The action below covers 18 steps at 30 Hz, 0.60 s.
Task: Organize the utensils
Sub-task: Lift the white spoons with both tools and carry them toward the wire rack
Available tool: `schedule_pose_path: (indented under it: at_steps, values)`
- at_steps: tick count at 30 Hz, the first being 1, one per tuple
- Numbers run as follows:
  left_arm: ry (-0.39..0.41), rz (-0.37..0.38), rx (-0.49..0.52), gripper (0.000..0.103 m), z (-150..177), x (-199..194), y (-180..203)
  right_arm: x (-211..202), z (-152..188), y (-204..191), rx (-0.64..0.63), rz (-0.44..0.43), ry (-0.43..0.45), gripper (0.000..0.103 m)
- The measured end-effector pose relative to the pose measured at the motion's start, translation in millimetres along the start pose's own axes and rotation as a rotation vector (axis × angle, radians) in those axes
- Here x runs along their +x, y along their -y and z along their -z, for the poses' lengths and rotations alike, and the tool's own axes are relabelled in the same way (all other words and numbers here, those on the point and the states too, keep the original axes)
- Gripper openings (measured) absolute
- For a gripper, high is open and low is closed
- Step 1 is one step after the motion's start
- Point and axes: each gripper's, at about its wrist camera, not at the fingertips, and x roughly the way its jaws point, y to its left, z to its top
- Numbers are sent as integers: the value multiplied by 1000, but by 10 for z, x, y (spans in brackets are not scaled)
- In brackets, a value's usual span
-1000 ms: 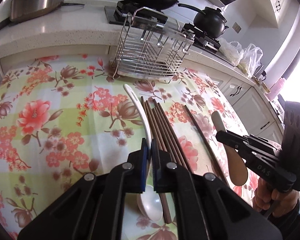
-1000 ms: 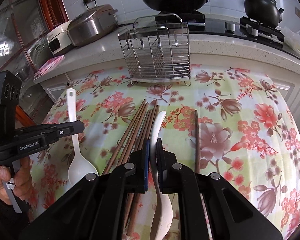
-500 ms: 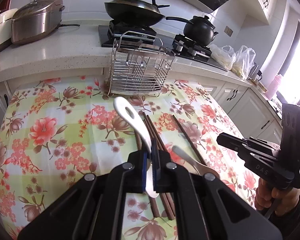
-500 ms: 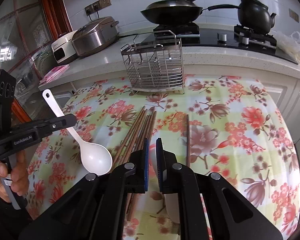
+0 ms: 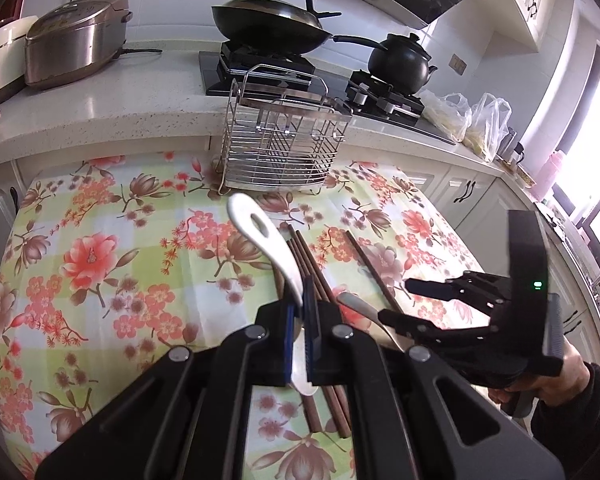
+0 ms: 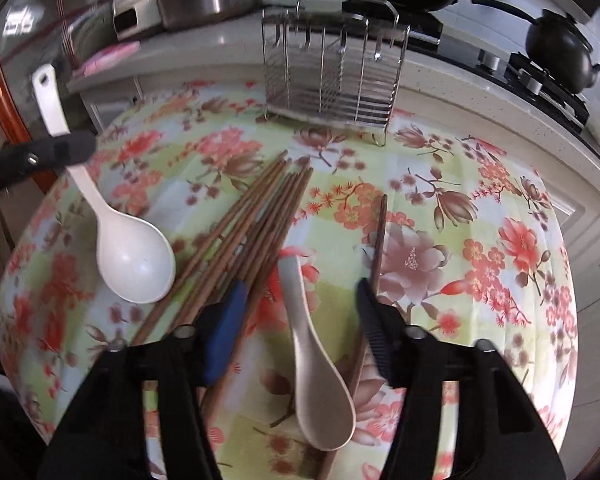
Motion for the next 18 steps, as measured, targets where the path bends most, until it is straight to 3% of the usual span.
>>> schedule_pose_path:
  at_steps: [9, 12, 13, 18]
  values:
    - [-12, 8, -24, 4, -31, 87, -168, 463, -100, -120, -133, 0, -145, 39]
    - [-17, 7, -30, 4, -52, 125, -205, 522, -171, -85, -130, -22, -145, 33]
    - [-18, 7, -30, 4, -62, 134, -212, 529, -183, -78, -129, -21, -144, 20]
    - [-10, 3, -23, 4, -133, 124, -224, 383, -237, 31, -83, -46, -84, 17]
